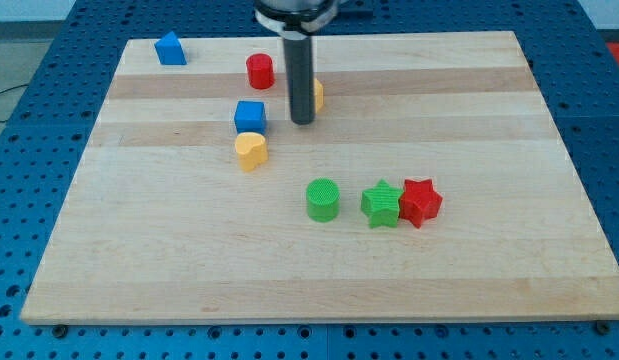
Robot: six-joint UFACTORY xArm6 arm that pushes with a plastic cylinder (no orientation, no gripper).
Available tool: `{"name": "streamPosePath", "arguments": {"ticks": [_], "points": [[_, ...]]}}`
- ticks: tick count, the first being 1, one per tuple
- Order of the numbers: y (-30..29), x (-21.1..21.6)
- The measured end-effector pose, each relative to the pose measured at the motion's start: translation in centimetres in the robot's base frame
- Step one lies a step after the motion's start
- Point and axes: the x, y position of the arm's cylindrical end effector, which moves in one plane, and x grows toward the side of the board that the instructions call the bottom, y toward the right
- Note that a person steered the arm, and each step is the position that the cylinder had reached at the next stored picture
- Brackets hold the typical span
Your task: Place yellow hexagon towards the top centre of the board
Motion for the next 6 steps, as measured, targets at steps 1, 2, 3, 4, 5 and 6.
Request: {"name": "streamPosePath", "arguments": {"ticks": [1, 2, 3, 4, 5, 6], "points": [[0.2, -0.4], [0.2, -1.5], [0.7, -3.2], [0.7, -5.6], [0.8, -2.9], [-3.2, -2.6]]}}
